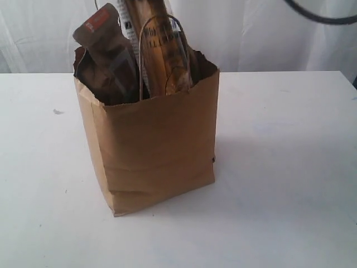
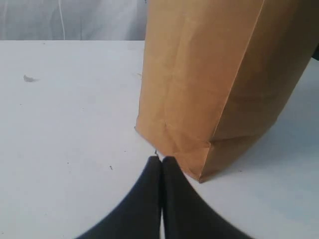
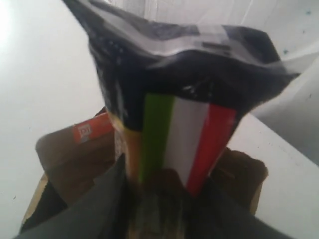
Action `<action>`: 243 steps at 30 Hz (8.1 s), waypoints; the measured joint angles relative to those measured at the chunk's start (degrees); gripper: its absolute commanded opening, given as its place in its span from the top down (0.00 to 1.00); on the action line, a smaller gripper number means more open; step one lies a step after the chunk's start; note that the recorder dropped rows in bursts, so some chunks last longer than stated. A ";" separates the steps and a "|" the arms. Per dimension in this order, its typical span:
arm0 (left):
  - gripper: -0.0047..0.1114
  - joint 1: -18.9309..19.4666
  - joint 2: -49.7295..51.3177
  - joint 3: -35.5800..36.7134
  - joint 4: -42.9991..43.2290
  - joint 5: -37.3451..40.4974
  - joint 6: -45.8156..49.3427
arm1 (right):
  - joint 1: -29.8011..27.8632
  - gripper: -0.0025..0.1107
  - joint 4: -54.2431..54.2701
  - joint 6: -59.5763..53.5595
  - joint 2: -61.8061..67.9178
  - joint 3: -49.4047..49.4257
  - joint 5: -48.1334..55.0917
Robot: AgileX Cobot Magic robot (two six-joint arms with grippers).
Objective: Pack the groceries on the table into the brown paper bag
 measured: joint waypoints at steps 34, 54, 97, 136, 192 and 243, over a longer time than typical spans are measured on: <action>0.96 0.00 0.00 0.00 0.00 0.10 0.00 | 0.00 0.38 -3.74 13.73 2.17 15.55 -4.39; 0.96 0.00 0.00 0.00 0.00 0.10 0.00 | 0.00 0.38 -3.74 10.90 -5.16 15.55 -6.06; 0.96 0.00 0.00 0.00 0.00 0.10 0.00 | 0.00 0.40 2.21 -8.45 -20.64 15.55 9.97; 0.96 0.00 0.00 0.00 0.00 0.10 0.00 | 13.59 0.48 2.68 -27.76 4.53 10.81 12.69; 0.96 0.00 0.00 0.00 0.00 0.10 0.00 | 13.70 0.98 18.45 -17.74 -5.52 -2.73 13.03; 0.96 0.00 0.00 0.00 0.00 0.10 0.00 | 16.02 0.98 -3.33 15.83 -28.38 42.59 -38.98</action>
